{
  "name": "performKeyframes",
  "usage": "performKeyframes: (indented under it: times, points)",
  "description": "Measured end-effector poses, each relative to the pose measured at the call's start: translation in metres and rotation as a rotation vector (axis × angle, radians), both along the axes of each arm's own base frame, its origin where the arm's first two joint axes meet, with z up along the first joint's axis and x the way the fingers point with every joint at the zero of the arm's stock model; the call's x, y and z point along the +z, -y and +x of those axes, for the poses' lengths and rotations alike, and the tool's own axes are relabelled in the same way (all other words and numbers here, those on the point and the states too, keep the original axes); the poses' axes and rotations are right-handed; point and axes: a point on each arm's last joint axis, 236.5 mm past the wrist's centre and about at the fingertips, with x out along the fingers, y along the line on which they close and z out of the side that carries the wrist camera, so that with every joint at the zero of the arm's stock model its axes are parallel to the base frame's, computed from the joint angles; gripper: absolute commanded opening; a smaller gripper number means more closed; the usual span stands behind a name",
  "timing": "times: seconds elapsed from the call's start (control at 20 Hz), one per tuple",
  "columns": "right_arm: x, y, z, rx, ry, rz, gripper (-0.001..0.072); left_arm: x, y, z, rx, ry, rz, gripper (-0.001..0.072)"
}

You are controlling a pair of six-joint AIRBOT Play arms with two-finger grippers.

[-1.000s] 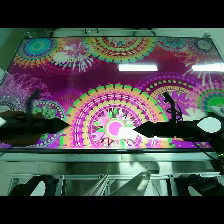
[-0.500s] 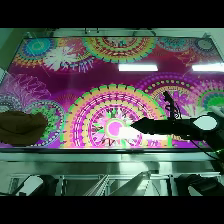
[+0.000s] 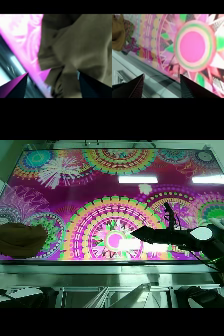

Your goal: Fold the shirts.

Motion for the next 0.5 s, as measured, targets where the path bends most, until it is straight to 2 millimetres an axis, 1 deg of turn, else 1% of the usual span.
performKeyframes:
  times: [0.05, 0.1, 0.2, 0.25, 0.3, 0.35, 0.4, 0.45, 0.5]
  points:
    - [0.0, 0.0, 0.001, -0.005, 0.0, 0.001, 0.0497, -0.008, 0.006, 0.009, -0.035, -0.006, -0.021, 0.0068]
    - [0.0, 0.0, 0.002, -0.009, 0.0, 0.002, 0.0497, -0.015, 0.012, 0.021, -0.07, -0.01, -0.04, 0.0013]
    - [0.0, 0.0, 0.003, -0.016, -0.004, 0.007, 0.0497, -0.017, 0.027, 0.046, -0.145, 0.0, -0.073, 0.0014]
    - [0.0, 0.0, 0.003, -0.018, -0.008, 0.008, 0.0496, -0.014, 0.034, 0.061, -0.18, 0.016, -0.087, 0.0014]
    - [0.0, 0.0, 0.003, -0.021, -0.01, 0.01, 0.0496, -0.004, 0.042, 0.078, -0.216, 0.049, -0.097, 0.0013]
    - [0.001, 0.0, 0.003, -0.022, -0.011, 0.013, 0.0482, 0.013, 0.051, 0.098, -0.249, 0.107, -0.108, 0.0014]
    - [0.002, -0.001, 0.004, -0.025, -0.013, 0.018, 0.0326, 0.036, 0.064, 0.121, -0.292, 0.181, -0.116, 0.0013]
    - [0.003, -0.001, 0.004, -0.029, -0.016, 0.023, 0.0115, 0.066, 0.082, 0.144, -0.339, 0.27, -0.135, 0.0014]
    - [0.003, -0.001, 0.004, -0.031, -0.016, 0.028, 0.0029, 0.099, 0.103, 0.166, -0.388, 0.368, -0.155, 0.0013]
